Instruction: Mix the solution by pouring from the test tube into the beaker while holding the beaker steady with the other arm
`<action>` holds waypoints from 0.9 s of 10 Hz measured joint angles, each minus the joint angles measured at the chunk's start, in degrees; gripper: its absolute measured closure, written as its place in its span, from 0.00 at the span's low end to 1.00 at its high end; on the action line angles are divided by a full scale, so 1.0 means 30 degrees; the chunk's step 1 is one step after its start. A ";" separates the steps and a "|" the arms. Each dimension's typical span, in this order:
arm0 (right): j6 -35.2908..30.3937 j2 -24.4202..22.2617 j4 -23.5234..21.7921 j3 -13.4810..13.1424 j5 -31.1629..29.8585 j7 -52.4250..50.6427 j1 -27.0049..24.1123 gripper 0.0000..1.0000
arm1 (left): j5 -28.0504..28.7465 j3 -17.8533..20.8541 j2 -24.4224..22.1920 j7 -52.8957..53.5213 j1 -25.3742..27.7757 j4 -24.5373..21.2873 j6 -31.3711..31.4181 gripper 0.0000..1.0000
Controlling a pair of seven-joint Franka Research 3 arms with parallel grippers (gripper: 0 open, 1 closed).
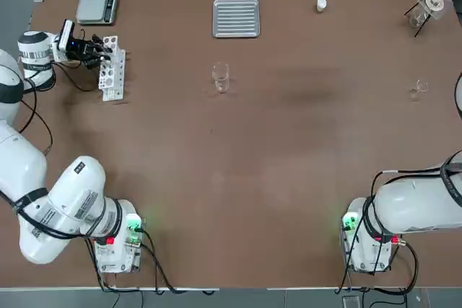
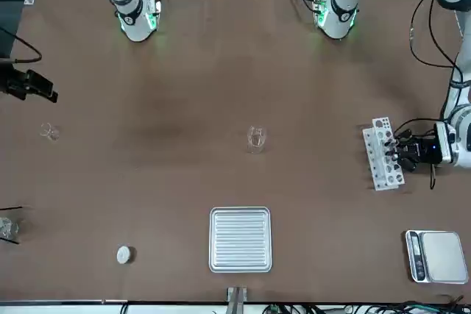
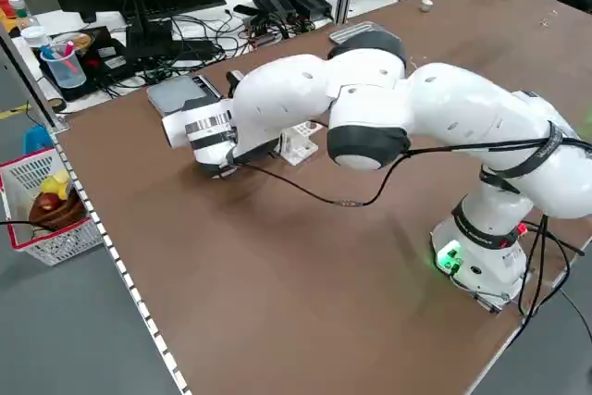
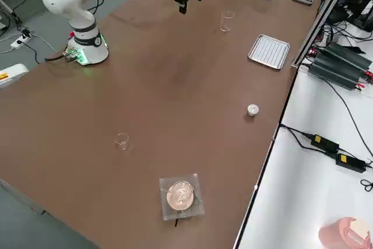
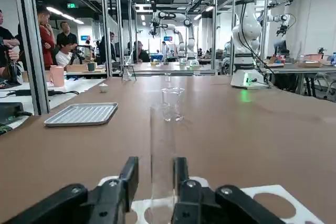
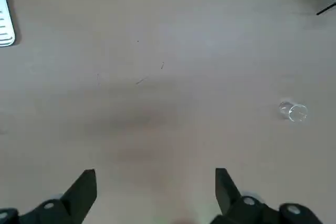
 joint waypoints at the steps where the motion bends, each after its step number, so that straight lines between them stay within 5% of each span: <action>1: 0.0036 0.0000 -0.0001 -0.0061 0.0000 -0.0071 -0.0010 0.00 | 0.0000 0.0000 0.0000 -0.0096 0.0000 0.0003 0.0000 0.60; 9: 0.0273 0.0000 -0.0034 -0.0144 0.0000 -0.0475 -0.0017 0.00 | 0.0000 -0.0095 -0.0150 -0.0107 0.0059 0.0233 -0.0011 0.50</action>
